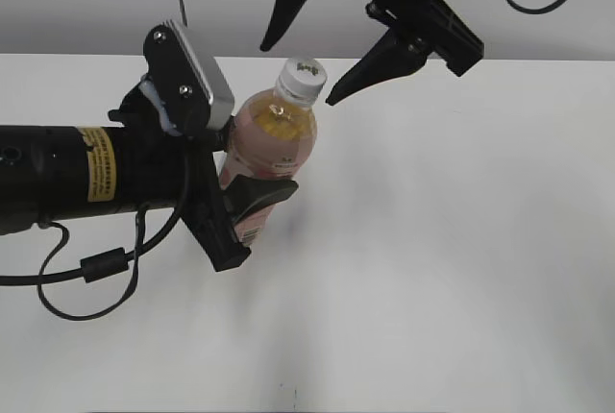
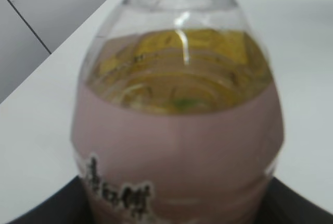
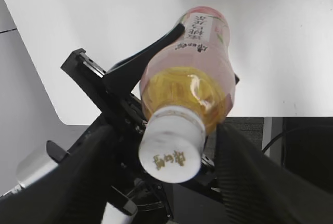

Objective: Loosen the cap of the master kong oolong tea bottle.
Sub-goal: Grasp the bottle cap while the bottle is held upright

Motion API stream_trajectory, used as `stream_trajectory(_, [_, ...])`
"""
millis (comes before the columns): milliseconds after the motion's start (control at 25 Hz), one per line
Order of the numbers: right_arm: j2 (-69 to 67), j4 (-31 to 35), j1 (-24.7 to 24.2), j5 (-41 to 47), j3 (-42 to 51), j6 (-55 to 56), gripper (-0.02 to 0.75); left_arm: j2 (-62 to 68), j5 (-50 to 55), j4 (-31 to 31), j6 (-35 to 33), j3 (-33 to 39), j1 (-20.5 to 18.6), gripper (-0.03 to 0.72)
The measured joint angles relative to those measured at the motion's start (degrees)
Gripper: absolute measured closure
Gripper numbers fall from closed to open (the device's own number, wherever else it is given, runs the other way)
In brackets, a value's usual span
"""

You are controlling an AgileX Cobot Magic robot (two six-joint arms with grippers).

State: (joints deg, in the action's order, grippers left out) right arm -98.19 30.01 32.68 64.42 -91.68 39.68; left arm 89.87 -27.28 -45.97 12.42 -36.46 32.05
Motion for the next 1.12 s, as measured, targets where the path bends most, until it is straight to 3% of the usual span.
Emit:
stream_trajectory(240, [-0.4, -0.7, 0.0, -0.2, 0.0, 0.1, 0.364, 0.0, 0.0, 0.0, 0.0, 0.0, 0.0, 0.288])
stream_trajectory(440, [-2.0, 0.4, 0.0, -0.2, 0.0, -0.6, 0.391, 0.0, -0.1, 0.0, 0.0, 0.0, 0.0, 0.288])
stream_trajectory(520, [-2.3, 0.5, 0.0, -0.1, 0.0, -1.6, 0.435, 0.0, -0.1, 0.1, 0.0, 0.0, 0.0, 0.288])
stream_trajectory(680, [-2.3, 0.5, 0.0, 0.7, 0.0, -6.5, 0.439, 0.0, -0.1, -0.1, -0.3, 0.0, 0.0, 0.288])
stream_trajectory(880, [-2.3, 0.3, 0.0, 1.4, 0.0, -24.7, 0.439, 0.0, 0.0, -0.1, -0.5, 0.0, 0.0, 0.288])
stream_trajectory(1120, [-2.3, -1.3, 0.1, 1.9, 0.0, -61.6, 0.439, 0.0, 0.1, 0.6, -0.1, 0.0, 0.0, 0.288])
